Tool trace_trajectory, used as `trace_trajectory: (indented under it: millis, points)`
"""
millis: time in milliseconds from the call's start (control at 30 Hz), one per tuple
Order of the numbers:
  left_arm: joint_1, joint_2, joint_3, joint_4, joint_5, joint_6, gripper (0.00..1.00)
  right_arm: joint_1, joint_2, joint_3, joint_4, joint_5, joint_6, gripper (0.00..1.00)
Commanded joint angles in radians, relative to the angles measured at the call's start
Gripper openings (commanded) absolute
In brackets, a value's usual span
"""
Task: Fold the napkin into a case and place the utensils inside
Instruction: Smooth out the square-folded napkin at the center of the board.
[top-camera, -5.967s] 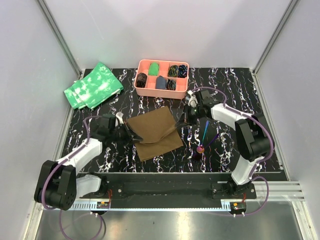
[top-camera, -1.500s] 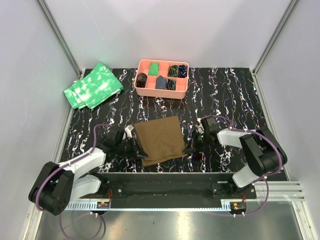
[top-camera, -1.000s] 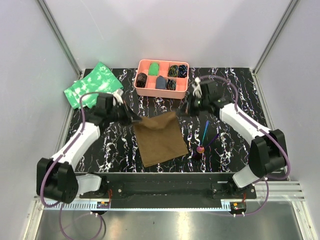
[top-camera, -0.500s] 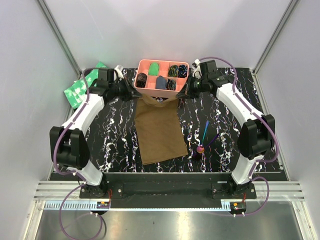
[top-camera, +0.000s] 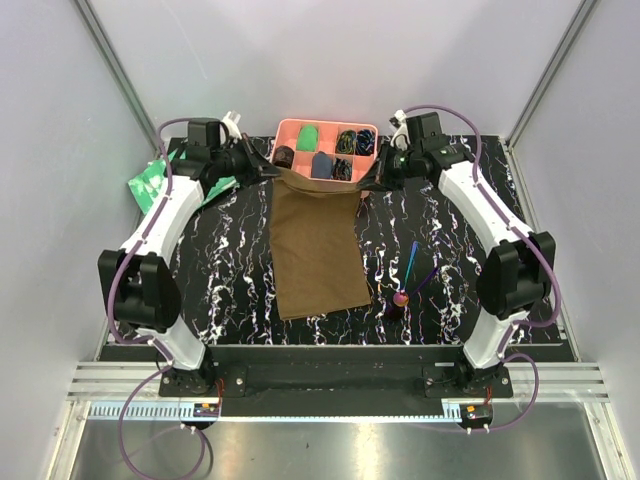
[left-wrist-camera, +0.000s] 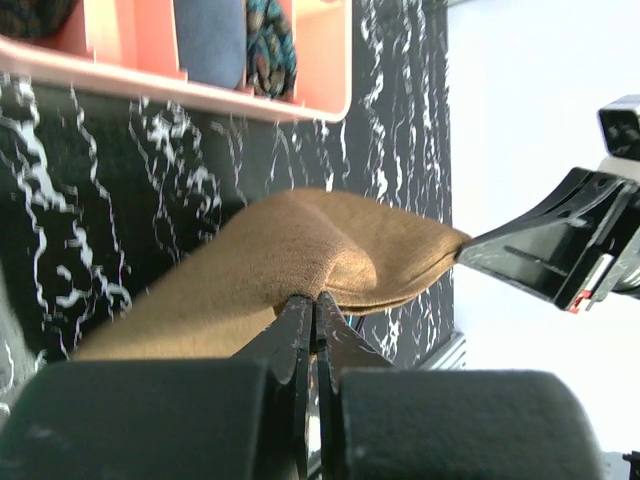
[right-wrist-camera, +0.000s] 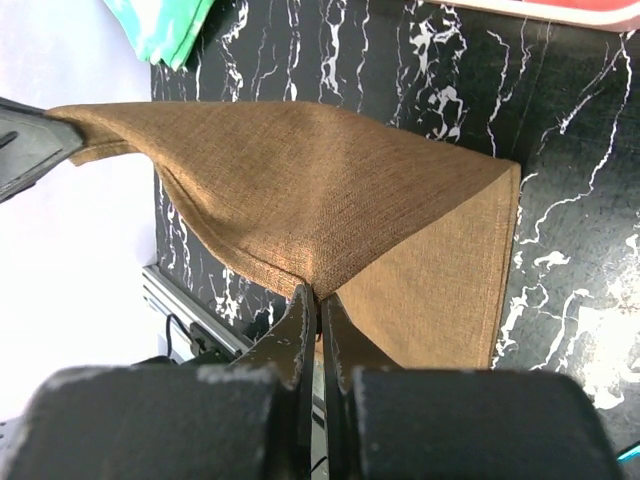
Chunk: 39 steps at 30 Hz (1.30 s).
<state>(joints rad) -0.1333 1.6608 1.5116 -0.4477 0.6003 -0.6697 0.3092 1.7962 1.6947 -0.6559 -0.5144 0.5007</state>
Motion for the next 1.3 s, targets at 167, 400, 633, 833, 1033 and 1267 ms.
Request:
trace_trajectory:
  millis: [167, 400, 633, 833, 1033, 1267]
  points:
    - [-0.032, -0.26, -0.312, 0.056, 0.043, -0.013, 0.0, -0.007, -0.172, -0.222, 0.007, -0.067, -0.033, 0.0]
    - [-0.11, -0.447, -0.576, 0.069, -0.026, -0.034, 0.0, -0.002, -0.314, -0.49, 0.064, -0.087, -0.021, 0.0]
    - [-0.206, -0.532, -0.859, 0.174, -0.059, -0.122, 0.0, 0.01, -0.354, -0.73, 0.166, -0.105, 0.016, 0.0]
    - [-0.235, -0.55, -0.945, 0.204, -0.089, -0.133, 0.0, 0.034, -0.336, -0.817, 0.226, -0.111, 0.032, 0.0]
    - [-0.242, -0.546, -1.008, 0.205, -0.103, -0.122, 0.0, 0.053, -0.307, -0.892, 0.292, -0.116, 0.048, 0.0]
    - [-0.249, -0.535, -1.056, 0.205, -0.138, -0.105, 0.0, 0.064, -0.285, -0.932, 0.338, -0.108, 0.058, 0.0]
